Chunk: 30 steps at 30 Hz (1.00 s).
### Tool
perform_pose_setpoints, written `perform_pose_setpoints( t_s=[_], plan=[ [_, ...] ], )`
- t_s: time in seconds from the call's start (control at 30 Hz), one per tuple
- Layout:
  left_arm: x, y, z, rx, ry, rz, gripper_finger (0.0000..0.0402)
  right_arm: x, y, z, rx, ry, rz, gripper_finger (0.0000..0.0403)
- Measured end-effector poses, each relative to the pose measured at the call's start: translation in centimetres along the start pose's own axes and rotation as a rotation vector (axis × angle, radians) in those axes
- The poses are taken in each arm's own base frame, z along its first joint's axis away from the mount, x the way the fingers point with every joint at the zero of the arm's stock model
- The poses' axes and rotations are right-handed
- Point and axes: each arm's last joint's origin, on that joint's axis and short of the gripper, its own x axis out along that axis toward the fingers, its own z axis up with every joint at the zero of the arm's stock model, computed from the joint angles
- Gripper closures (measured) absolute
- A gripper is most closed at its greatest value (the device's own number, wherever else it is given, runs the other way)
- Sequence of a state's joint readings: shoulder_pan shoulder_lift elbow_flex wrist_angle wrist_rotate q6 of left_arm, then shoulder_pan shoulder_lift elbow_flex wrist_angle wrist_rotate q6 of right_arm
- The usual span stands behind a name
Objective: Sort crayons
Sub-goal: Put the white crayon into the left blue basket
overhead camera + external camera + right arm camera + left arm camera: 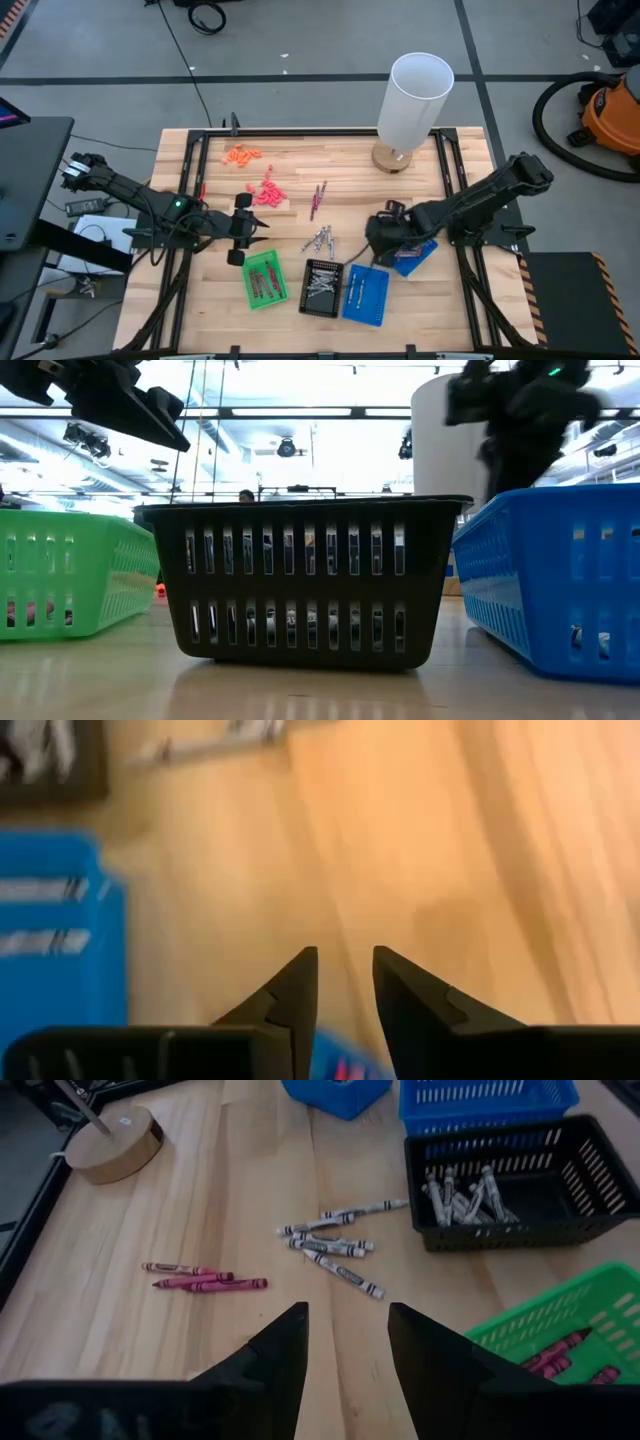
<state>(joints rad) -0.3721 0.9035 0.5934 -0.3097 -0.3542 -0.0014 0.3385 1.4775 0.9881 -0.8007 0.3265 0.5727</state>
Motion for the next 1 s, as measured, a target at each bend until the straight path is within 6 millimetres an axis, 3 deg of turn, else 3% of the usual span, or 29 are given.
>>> perform_pose_setpoints(
  t_s=[0.17,0.43,0.63,0.77,1.0],
  plan=[
    [0.0,0.0,0.1,-0.024,-0.009,0.0,0.0251,2.9,-0.5,2.4,0.006,-0.093,0.027,0.0296],
    [0.0,0.0,0.1,-0.044,-0.007,0.0,0.0251,7.7,0.8,4.9,-0.042,-0.157,0.037,0.028],
    [0.0,0.0,0.1,-0.054,-0.007,0.0,0.0251,9.6,2.3,7.0,-0.045,-0.15,0.032,0.0233],
    [0.0,0.0,0.1,-0.061,-0.007,0.0,0.0251,10.5,2.5,8.3,0.041,-0.144,0.022,0.0204],
    [0.0,0.0,0.0,-0.064,-0.003,0.0,0.0251,12.4,1.9,8.6,0.165,-0.1,-0.035,0.0197]
  ],
)
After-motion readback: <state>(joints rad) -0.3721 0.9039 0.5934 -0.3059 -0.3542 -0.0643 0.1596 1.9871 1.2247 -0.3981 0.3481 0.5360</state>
